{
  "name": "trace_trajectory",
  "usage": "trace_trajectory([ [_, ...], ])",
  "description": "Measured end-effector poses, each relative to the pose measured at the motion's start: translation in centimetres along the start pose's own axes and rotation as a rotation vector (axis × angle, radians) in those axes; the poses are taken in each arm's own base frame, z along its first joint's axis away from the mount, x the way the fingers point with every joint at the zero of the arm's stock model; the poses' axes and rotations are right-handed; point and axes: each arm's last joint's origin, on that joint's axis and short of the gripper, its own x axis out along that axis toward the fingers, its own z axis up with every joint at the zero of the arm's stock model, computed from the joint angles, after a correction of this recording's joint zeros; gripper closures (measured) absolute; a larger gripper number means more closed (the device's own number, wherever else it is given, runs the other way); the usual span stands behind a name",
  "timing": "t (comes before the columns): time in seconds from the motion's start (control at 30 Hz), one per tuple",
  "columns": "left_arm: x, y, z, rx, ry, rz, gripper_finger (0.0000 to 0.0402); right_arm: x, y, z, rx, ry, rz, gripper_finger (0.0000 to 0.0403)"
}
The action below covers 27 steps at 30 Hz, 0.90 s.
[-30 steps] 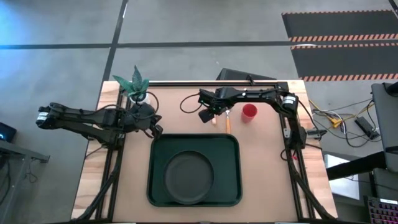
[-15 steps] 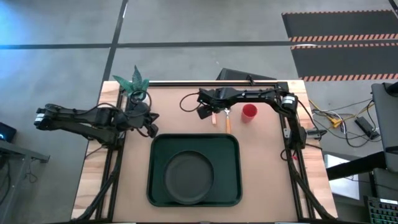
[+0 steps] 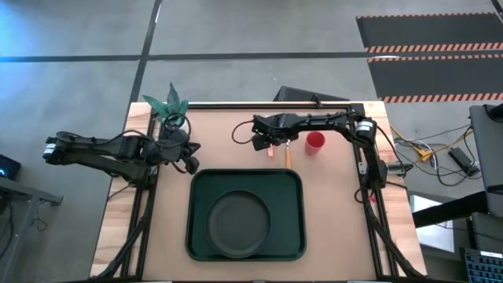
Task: Pick and place plate/cup/fork/spoon on tray
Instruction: Put the orange fork on the black serving tray to the right side of the black plate
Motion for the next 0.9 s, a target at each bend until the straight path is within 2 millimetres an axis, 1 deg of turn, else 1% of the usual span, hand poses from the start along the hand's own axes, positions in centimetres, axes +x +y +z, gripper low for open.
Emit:
trace_trajectory([
  [0.23, 0.0, 0.0, 0.0, 0.005, 0.004, -0.006, 0.0402, 1.2, 0.2, -0.3, 0.047, -0.026, 0.093, 0.0225],
  [0.57, -0.1, 0.0, 0.0, 0.025, 0.008, -0.019, 0.0402, 1.9, -0.4, -0.9, 0.059, -0.006, 0.076, 0.0229],
  [0.63, -0.1, 0.0, 0.0, 0.026, 0.008, -0.019, 0.0402, 2.0, -0.5, -1.0, 0.058, -0.002, 0.07, 0.0243],
  [0.7, -0.1, 0.0, 0.0, 0.028, 0.008, -0.019, 0.0402, 2.0, -0.6, -1.1, 0.057, 0.001, 0.067, 0.0271],
  [0.83, -0.1, 0.0, 0.0, 0.028, 0.007, -0.019, 0.0402, 2.1, -0.7, -1.2, 0.032, 0.005, 0.064, 0.0355],
  [0.87, -0.1, 0.0, 0.0, 0.028, 0.007, -0.02, 0.0402, 2.1, -0.7, -1.2, 0.019, 0.005, 0.066, 0.0367],
  [0.9, -0.1, 0.0, 0.0, 0.028, 0.007, -0.02, 0.0402, 2.1, -0.6, -1.2, 0.014, 0.004, 0.067, 0.0367],
])
